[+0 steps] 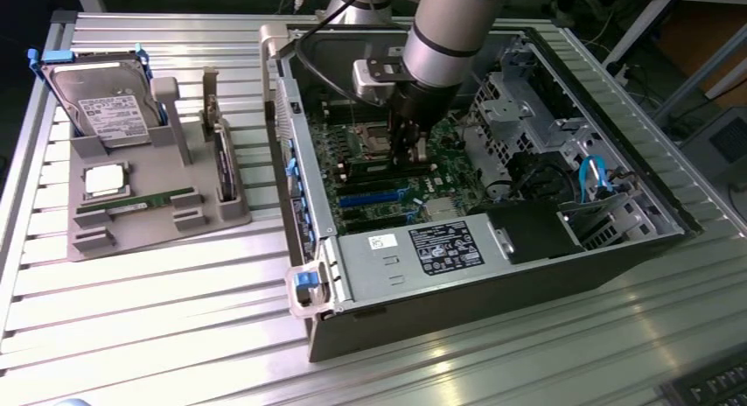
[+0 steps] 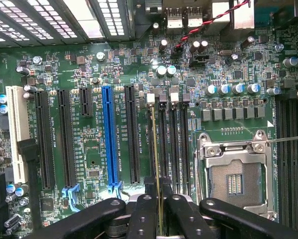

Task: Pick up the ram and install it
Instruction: 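Insert the ram into the slot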

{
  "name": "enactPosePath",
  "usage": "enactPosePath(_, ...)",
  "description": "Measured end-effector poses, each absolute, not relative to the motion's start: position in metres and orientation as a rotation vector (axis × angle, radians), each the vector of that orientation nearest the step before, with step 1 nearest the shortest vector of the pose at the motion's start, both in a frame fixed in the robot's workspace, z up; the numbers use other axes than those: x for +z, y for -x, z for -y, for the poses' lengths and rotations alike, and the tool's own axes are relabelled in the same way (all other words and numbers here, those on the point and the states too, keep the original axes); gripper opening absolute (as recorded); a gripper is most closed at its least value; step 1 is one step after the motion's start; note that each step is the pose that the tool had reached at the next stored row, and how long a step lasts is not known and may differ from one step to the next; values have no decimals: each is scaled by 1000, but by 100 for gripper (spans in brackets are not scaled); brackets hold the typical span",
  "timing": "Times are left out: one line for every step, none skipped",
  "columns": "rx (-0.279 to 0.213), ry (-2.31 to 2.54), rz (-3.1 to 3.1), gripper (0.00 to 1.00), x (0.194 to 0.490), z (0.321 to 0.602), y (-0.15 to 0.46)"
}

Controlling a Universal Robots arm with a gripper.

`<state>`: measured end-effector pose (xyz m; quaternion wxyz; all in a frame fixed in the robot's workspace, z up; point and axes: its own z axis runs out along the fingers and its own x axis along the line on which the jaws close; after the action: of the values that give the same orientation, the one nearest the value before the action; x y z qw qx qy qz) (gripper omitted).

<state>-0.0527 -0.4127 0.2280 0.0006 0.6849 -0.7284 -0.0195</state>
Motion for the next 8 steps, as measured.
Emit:
enactPosePath(-61, -2151, 2287, 14, 227, 413, 53)
enactPosePath(-61, -2151, 2287, 14, 227, 413, 53)
enactPosePath(-61, -2151, 2287, 14, 227, 413, 53)
enactPosePath(-61, -2151, 2287, 14, 226, 413, 53)
enactPosePath(-61, -2151, 2287, 14, 226, 413, 53)
enactPosePath(-61, -2151, 2287, 14, 225, 413, 53)
enactPosePath(-61, -2151, 2287, 14, 225, 413, 53)
enactPosePath(-61, -2151, 2287, 14, 225, 413, 53)
